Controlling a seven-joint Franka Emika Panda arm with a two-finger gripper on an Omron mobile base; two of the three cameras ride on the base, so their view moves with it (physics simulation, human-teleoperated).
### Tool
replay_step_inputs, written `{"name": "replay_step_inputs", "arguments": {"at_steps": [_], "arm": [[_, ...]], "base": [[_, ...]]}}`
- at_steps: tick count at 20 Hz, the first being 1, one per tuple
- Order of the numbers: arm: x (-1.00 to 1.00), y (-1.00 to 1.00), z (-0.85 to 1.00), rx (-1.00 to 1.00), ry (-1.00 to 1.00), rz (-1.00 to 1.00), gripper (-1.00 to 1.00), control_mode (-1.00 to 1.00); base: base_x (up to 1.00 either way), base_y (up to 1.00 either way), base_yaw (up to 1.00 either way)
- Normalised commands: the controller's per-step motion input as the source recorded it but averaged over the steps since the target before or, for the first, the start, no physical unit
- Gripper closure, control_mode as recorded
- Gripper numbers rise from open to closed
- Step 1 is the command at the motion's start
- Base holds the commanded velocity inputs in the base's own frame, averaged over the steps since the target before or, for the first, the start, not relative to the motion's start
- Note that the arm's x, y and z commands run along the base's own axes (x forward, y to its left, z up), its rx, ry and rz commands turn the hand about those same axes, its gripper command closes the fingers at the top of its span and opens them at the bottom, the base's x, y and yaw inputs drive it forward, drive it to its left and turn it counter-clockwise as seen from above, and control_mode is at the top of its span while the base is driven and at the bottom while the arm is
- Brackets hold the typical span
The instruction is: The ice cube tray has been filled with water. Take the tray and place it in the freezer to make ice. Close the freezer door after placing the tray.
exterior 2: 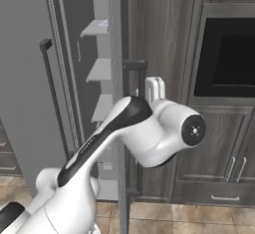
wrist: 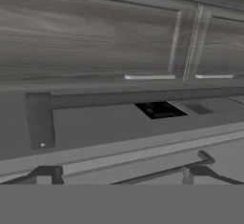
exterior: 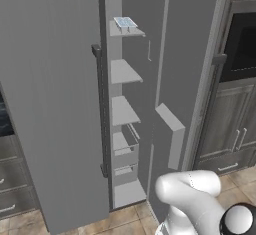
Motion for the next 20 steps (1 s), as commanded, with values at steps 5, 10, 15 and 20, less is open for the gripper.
{"name": "replay_step_inputs", "arguments": {"at_steps": [5, 10, 15, 20], "arm": [[0.48, -0.01, -0.4, 0.0, 0.04, 0.15, -1.0, -1.0], [0.54, -0.03, -0.38, 0.0, 0.09, 0.16, -1.0, -1.0], [0.52, -0.06, -0.34, 0.02, 0.04, 0.16, -1.0, -1.0], [0.25, -0.16, -0.17, 0.02, 0.0, 0.14, -1.0, -1.0]], "base": [[0.0, 0.0, 0.0], [0.0, 0.0, 0.0], [0.0, 0.0, 0.0], [0.0, 0.0, 0.0]]}}
